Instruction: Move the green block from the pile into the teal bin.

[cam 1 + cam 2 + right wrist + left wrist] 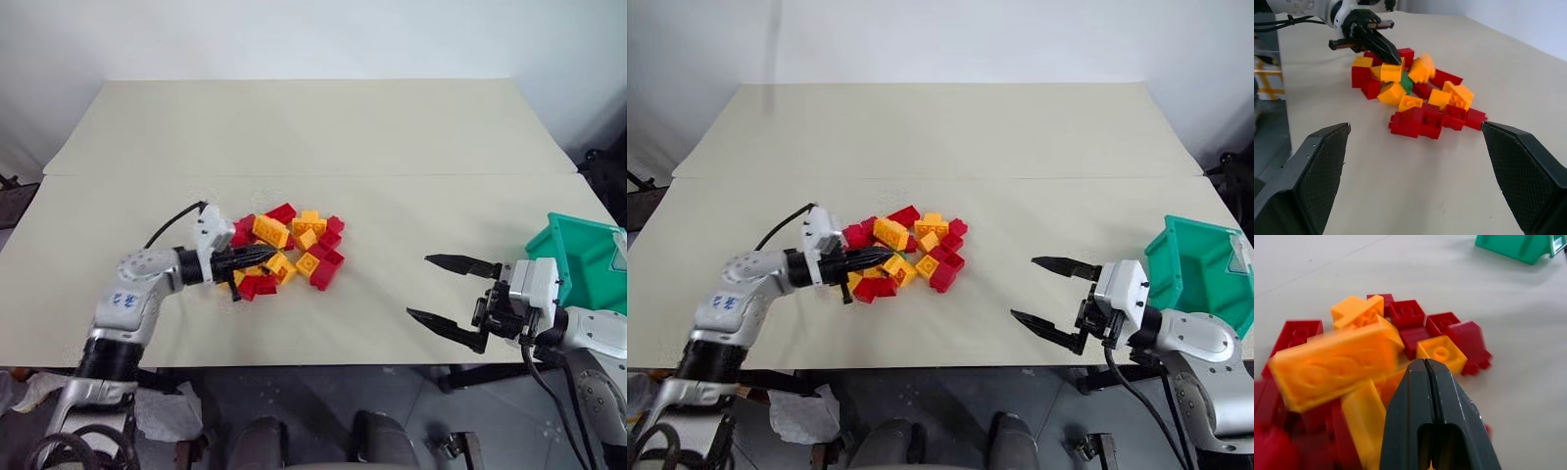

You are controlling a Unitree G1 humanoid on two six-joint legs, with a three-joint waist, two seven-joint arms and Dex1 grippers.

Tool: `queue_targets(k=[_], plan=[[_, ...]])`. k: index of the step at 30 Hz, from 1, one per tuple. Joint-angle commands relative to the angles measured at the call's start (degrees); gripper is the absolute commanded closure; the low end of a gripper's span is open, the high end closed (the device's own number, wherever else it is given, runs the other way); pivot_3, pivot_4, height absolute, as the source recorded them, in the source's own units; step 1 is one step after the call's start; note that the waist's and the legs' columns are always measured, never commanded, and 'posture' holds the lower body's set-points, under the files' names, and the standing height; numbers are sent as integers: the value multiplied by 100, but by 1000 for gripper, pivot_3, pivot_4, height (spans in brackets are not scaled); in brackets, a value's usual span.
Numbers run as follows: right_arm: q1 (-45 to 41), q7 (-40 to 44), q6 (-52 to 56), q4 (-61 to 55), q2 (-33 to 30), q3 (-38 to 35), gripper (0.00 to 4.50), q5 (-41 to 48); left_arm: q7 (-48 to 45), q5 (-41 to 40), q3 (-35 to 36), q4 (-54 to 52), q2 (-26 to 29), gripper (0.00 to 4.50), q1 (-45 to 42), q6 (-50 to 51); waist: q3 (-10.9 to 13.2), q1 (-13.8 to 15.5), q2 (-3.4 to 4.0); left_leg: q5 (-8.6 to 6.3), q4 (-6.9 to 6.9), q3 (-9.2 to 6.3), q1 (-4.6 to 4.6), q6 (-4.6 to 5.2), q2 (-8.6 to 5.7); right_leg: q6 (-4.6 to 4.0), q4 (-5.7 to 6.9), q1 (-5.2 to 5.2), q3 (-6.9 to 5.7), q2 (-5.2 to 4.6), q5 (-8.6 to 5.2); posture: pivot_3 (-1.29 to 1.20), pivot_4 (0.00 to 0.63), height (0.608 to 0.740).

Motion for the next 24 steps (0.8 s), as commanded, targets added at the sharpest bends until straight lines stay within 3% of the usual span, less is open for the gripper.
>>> queue_targets(k=[1, 8, 13, 16, 20, 24], plan=[[90, -203, -58, -286, 62, -183, 38, 22, 106, 318, -106, 490, -117, 4500, -272, -236, 0, 0, 0, 0, 1, 1, 0, 0, 0, 0, -1, 0, 1, 0, 0, 0, 150, 740], [164, -391, -161, -321, 162, -102, 38, -89, 711, 606, 268, 1779, -574, 4500, -970, -1261, 1, 10, -4, -1, 7, 2, -1, 1, -1, 1, -2, 2, 3, 0, 0, 0, 150, 740], [157, -441, -201, -309, 192, -75, 38, -128, 456, 548, 525, 2032, -263, 4500, -925, -1491, 3, -20, -7, 0, 4, 2, -3, 1, 0, 1, 0, -3, 2, 1, 0, 0, 150, 740], [140, -498, -213, -314, 239, -53, 38, -125, 206, 546, 635, 1932, 131, 4500, -660, -1550, 3, -30, -7, 0, 4, 2, -3, 1, 1, 1, 0, -3, 2, 2, 0, 0, 150, 740], [149, -525, -254, -310, 277, -15, 38, -158, -756, -115, 755, 937, 378, 4500, -110, -1325, 3, -6, -7, -1, 3, 2, -2, 1, 2, 1, 0, -3, 3, 2, 0, 0, 150, 740], [116, -551, -283, -289, 312, 49, 38, -203, -1295, 23, 487, 431, 745, 4500, 333, -1091, 4, 14, -9, -1, 8, -3, -5, 1, 2, 1, 1, -1, 2, 1, 0, 0, 150, 740]])
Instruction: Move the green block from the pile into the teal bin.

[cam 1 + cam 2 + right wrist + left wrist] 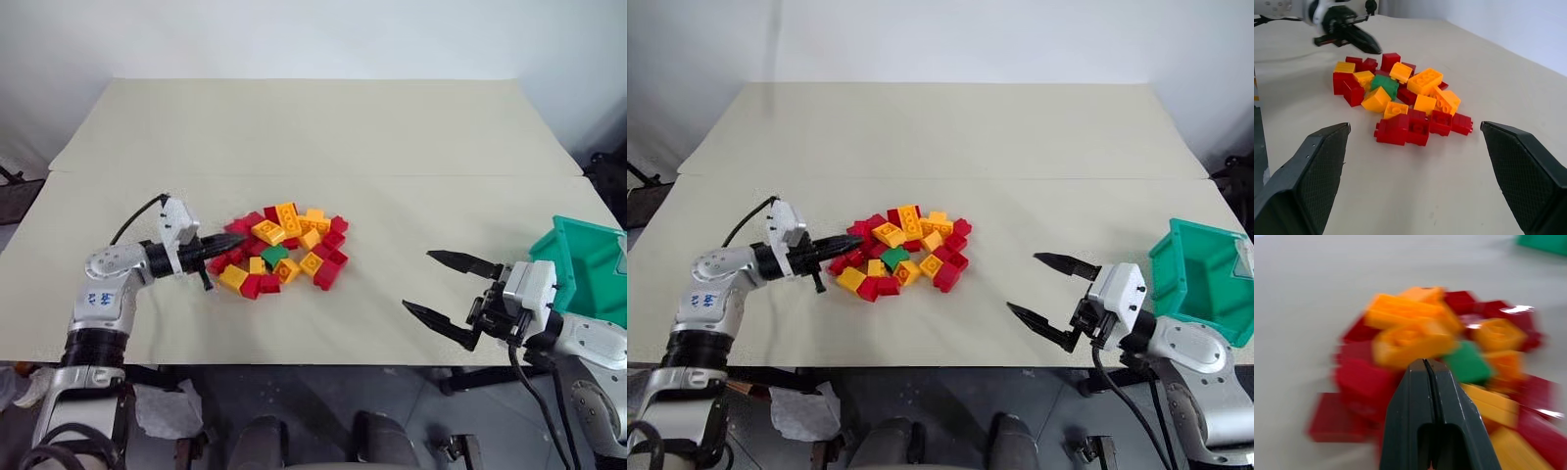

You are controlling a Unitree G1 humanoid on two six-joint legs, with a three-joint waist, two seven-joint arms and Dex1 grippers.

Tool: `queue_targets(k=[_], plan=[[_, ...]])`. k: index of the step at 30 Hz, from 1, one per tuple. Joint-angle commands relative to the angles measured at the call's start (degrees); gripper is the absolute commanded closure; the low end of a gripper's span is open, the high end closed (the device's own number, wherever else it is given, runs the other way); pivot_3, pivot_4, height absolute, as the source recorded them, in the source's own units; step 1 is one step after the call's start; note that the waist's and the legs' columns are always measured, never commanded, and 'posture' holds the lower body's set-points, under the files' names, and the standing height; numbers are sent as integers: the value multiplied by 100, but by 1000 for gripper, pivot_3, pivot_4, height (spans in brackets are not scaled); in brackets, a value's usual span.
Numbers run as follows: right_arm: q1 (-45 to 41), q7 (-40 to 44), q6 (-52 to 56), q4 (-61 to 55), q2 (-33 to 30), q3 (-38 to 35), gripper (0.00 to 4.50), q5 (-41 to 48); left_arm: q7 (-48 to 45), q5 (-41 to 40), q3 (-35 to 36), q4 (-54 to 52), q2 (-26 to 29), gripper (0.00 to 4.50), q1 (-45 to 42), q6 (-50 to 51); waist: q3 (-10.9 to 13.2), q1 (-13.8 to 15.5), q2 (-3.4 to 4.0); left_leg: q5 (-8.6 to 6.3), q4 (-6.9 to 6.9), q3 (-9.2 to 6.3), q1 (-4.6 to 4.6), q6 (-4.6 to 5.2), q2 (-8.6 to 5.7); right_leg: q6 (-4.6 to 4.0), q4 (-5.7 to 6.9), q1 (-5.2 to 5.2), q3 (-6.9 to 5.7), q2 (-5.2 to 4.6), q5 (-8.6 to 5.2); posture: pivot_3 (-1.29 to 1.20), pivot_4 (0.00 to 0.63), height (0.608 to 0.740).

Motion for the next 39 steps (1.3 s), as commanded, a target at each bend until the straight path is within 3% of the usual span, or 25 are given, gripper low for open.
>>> queue_targets(k=[1, 14, 21, 28, 34, 37, 39], plan=[[-15, -40, -140, -125, 53, -16, 38, -17, -350, 115, -219, -456, 220, 4500, 150, -24, 0, -14, 0, 0, 0, 1, 1, 0, 0, 0, 0, 0, 0, 0, 0, 0, 150, 740], [-125, -50, -164, -83, 120, 28, 38, -52, -180, 316, -924, -926, -249, 4500, 166, 648, 0, -25, 0, -1, -1, 2, 3, 1, 0, 0, 5, -1, 2, 0, 0, 0, 150, 740], [-187, -207, -176, -95, 215, 147, 38, -130, 1268, 475, -300, 346, -1074, 4500, -772, 227, -1, -2, -5, 0, 7, 1, 2, 2, -1, 0, 6, 2, 4, 0, 0, 0, 150, 740], [-217, -265, -203, -81, 254, 209, 38, -176, 1649, 847, -314, 1259, -1134, 4500, -1120, -316, -1, -41, -5, -1, -5, 4, 4, 1, -1, 0, 6, -4, 2, 1, 0, 0, 150, 740], [-202, -314, -209, -89, 282, 157, 38, -182, 718, 174, 95, 541, -618, 4500, -770, -204, -1, -75, -5, -1, -1, 5, 4, 1, 1, 0, 9, -5, 3, 1, 0, 0, 150, 740], [-199, -231, -189, -63, 212, 98, 0, -139, -253, -182, 214, -1, -115, 3917, -383, -365, -1, -90, -5, -3, -3, 5, 2, -2, 7, 0, 9, -8, 2, 4, 0, 0, 150, 740], [-234, -114, -153, -34, 127, 74, 0, -83, -590, -197, 173, -197, 241, 3277, -194, -211, -1, -87, -5, -4, -3, 5, 3, -3, 8, 0, 10, -7, 2, 5, 0, 0, 150, 740]])
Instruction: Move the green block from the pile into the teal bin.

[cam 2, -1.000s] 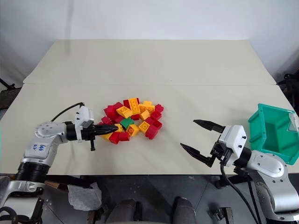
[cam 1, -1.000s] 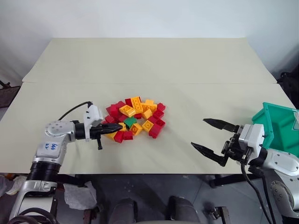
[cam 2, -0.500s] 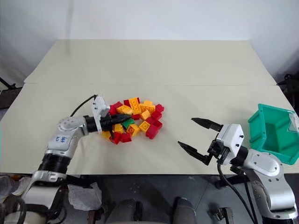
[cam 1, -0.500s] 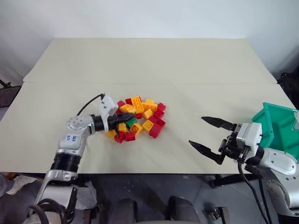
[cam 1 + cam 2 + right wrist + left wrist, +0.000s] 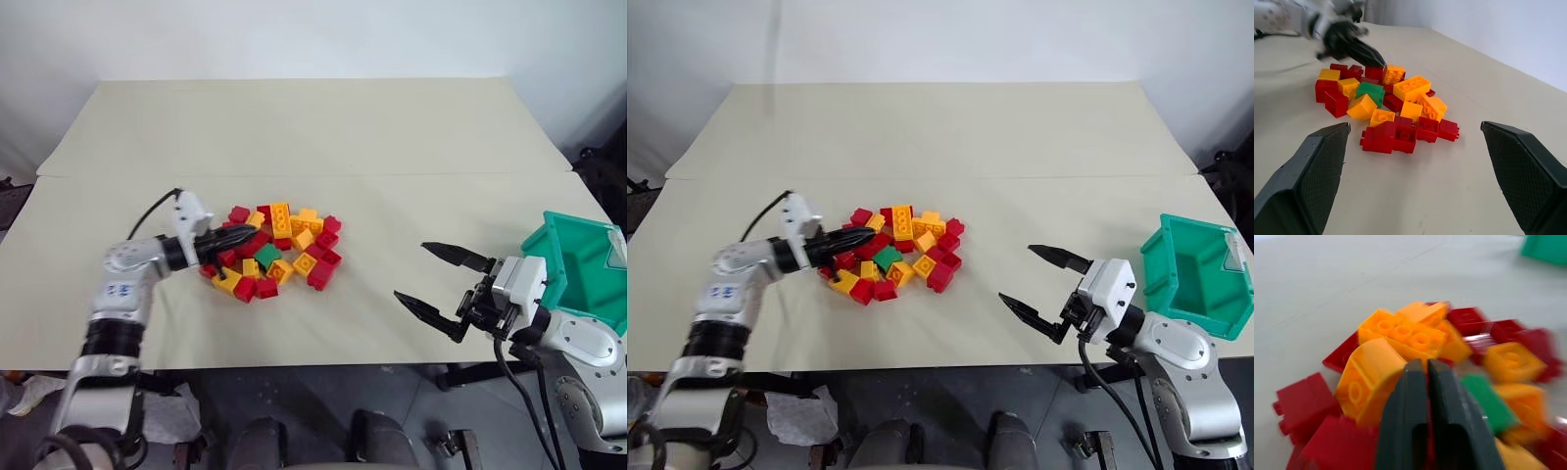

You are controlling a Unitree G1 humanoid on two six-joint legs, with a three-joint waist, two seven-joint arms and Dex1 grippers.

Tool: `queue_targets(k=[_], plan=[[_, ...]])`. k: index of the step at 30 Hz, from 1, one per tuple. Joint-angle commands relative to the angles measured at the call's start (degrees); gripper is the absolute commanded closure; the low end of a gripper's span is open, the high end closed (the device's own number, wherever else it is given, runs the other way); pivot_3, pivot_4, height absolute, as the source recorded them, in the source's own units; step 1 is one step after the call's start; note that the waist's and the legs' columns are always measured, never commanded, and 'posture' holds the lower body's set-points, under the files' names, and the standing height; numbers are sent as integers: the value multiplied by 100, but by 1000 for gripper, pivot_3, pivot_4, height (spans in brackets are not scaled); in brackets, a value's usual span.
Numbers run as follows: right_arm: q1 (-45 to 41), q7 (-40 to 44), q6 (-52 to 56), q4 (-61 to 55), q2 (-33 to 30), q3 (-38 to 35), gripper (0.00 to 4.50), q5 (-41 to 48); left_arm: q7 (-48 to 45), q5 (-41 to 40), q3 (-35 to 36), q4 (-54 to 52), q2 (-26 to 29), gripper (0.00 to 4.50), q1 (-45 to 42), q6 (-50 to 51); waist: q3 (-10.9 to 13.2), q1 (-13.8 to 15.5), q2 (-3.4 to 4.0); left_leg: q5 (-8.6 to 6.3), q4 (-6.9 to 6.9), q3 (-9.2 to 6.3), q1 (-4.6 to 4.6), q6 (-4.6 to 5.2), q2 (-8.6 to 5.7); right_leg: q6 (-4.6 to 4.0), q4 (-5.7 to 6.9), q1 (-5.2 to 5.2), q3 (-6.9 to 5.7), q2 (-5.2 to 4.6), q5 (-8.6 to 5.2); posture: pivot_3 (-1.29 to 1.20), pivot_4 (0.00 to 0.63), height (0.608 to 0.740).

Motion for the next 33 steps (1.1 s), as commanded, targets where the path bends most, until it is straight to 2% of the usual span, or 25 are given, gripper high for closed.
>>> queue_targets(k=[1, 5, 7, 9, 11, 15, 22, 25, 27, 33], plan=[[-54, 186, -33, -45, -160, -145, 0, 165, -597, -166, 70, -509, 472, 2924, 206, 126, 0, 15, 0, 0, 1, 0, 1, 0, 0, 0, 0, 1, 0, 0, 0, 0, 150, 740], [-140, 402, -9, 22, -293, -129, 0, 247, -667, 192, -45, -785, 959, 1757, 573, 66, 0, 56, 0, -1, 3, 0, 1, 3, 0, 0, -3, 4, 2, 0, 0, 0, 150, 740], [-207, 450, 4, 65, -328, -115, 0, 266, -574, 221, -115, -1040, 1086, 1113, 718, 457, 0, 59, 0, -3, 2, 0, 0, 3, 0, -1, -2, 3, 2, 0, 0, 0, 150, 740], [-292, 470, 6, 134, -330, -90, 0, 257, -26, 123, -170, -1644, 902, 433, 644, 1211, 0, 72, 0, -4, 2, 0, 0, 5, 0, 0, -2, 2, 2, 0, 0, 0, 150, 740], [-354, 466, 13, 170, -294, -32, 0, 245, 598, 57, -278, -2161, 612, 34, 390, 2044, 1, 99, -1, -4, 4, -3, -2, 5, -1, 0, -2, 4, 2, 0, 0, 0, 150, 740], [-388, 460, 37, 161, -250, 23, 0, 251, 1036, 133, -457, -2502, 415, 34, 125, 2872, 0, 59, -5, -5, 8, -6, -2, 4, -1, 0, 2, 5, 3, 0, 0, 0, 150, 740], [-472, 382, 54, 145, -203, 117, 0, 230, 1449, 452, -1042, -2221, 276, 34, -503, 3819, 0, 47, -5, -5, 1, 4, 1, 1, 6, -1, 1, -2, 8, 10, -1, 0, 150, 740], [-469, 321, 45, 122, -176, 147, 0, 213, 1396, 552, -1302, -2117, 309, 606, -754, 4083, 0, 60, -5, -5, 3, 4, 0, 1, 6, -1, 0, -2, 9, 10, -1, 0, 150, 740], [-445, 280, 36, 95, -151, 166, 0, 203, 1436, 695, -1448, -2056, 358, 1231, -856, 4173, 0, 70, -5, -5, 3, 4, -1, 1, 5, -1, -1, -1, 9, 10, -1, 0, 150, 740], [-317, 130, 6, -28, -53, 215, 0, 165, 1555, 923, -1918, -1741, 184, 1231, -1271, 4802, 0, 72, -5, -5, 3, 4, -1, 1, 5, -1, -2, 0, 9, 11, -1, 0, 150, 740]])
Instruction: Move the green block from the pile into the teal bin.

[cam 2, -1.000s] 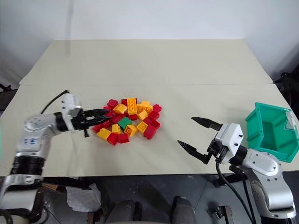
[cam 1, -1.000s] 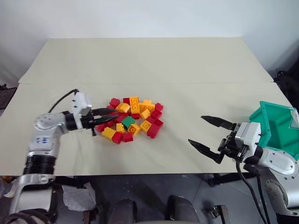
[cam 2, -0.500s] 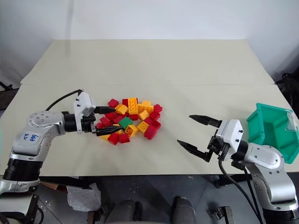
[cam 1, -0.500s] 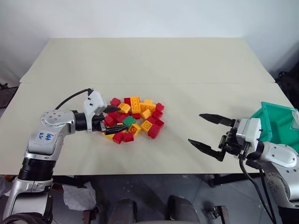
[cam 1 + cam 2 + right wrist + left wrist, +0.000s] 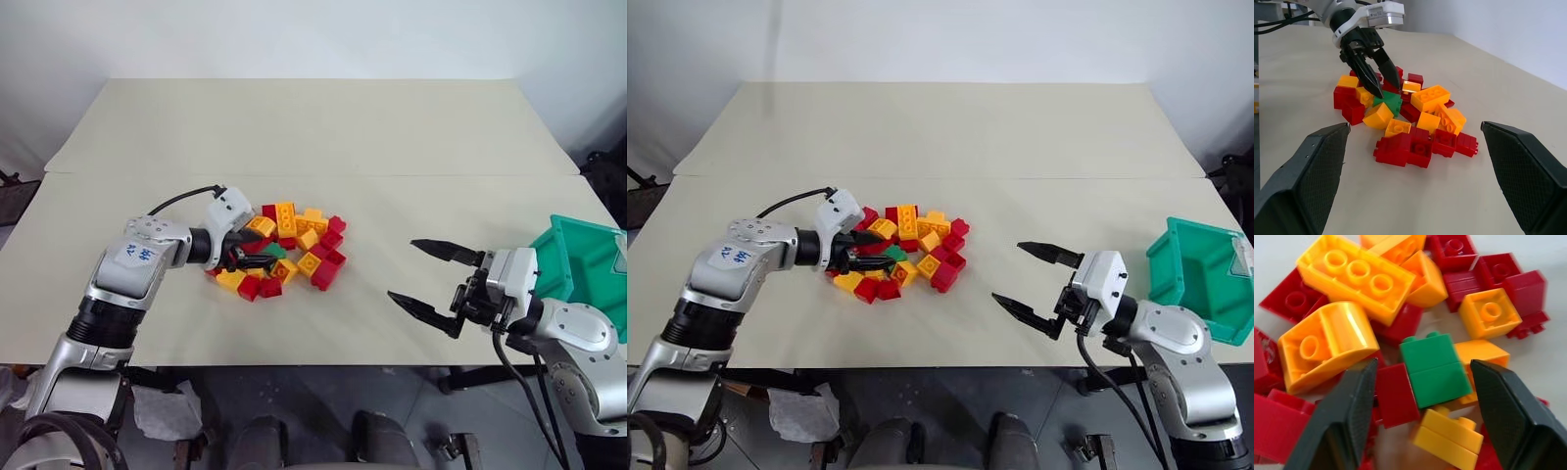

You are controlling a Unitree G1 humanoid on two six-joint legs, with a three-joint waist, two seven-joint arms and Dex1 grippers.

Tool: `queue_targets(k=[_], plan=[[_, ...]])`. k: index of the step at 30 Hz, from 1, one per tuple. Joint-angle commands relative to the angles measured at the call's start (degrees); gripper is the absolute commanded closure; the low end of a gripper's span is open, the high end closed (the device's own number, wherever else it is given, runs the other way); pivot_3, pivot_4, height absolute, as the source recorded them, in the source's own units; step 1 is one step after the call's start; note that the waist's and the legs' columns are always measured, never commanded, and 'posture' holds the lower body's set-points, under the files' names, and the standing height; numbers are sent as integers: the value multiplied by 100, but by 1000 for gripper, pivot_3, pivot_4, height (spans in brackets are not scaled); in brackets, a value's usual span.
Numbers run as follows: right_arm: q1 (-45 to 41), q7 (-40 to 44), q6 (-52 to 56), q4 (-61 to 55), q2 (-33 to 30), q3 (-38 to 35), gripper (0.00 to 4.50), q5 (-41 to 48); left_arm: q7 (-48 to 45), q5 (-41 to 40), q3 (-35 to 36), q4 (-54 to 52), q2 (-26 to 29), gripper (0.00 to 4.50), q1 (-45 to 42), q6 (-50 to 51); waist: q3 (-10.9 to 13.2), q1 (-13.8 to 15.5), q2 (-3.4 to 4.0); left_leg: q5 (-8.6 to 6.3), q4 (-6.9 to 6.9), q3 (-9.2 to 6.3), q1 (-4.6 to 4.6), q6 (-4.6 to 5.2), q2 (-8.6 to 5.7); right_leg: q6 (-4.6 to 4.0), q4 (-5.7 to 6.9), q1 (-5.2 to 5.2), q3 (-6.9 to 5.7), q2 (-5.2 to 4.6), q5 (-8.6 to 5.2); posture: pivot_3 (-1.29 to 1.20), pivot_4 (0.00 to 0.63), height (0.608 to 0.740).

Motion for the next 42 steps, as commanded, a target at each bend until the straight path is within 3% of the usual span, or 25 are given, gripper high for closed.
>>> queue_targets(k=[1, 8, 16, 19, 23, 27, 34, 37, 42], plan=[[45, -98, -64, -250, 75, -24, 0, 17, 18, 109, -279, 87, -133, 1231, -251, 406, 0, -1, 0, 0, 0, 1, 0, 0, 0, 0, 0, 0, 1, 0, 0, 0, 150, 740], [98, -139, -105, -269, 103, -42, 0, 3, -217, 185, -825, 96, -218, 1231, -601, 849, 0, -17, 0, 0, 1, 1, 2, 0, 0, 0, 3, 0, 1, 0, 0, 0, 150, 740], [104, -196, -147, -281, 154, -17, 0, -24, -278, 575, -1286, 373, -135, 1231, -742, 655, -2, -28, 3, 0, 1, 5, 7, 0, 1, -1, 3, 1, 6, 1, 0, 0, 150, 740], [119, -222, -161, -290, 179, -3, 0, -41, -343, 612, -1322, 431, -117, 1779, -731, 627, -2, -28, 3, 0, 1, 5, 8, 0, 1, -1, 5, 1, 7, 1, -1, 0, 150, 740], [90, -255, -156, -285, 193, 12, 0, -51, -469, 685, -1349, 491, -94, 2929, -748, 578, -2, -28, 4, 0, 1, 7, 9, 0, 1, -1, 5, 1, 8, 1, 0, 0, 150, 740], [67, -265, -164, -274, 196, 18, 0, -52, -638, 710, -1391, 460, -25, 3039, -752, 568, -3, -43, 4, 0, 1, 8, 10, 0, 2, -1, 6, 0, 9, 2, -1, 0, 150, 740], [29, -283, -176, -235, 220, 5, 0, -96, -590, 456, -702, 599, -231, 3039, -828, 186, -2, -26, 4, 0, 1, 8, 8, 0, 2, -1, 6, -1, 9, 2, -1, 0, 150, 740], [140, -327, -161, -268, 206, -94, 0, -102, -920, -158, 65, 667, -389, 3039, -951, -295, 1, -16, -1, 0, 6, 8, 1, 0, 2, -1, 5, -4, 9, 2, -1, 0, 150, 740], [420, -390, -120, -409, 122, -327, 0, -54, -1341, -696, 396, 467, -753, 3039, -1000, -803, 1, 15, -2, 0, 6, 5, -4, 0, 1, -1, 3, -4, 6, 2, 0, 0, 150, 740]])
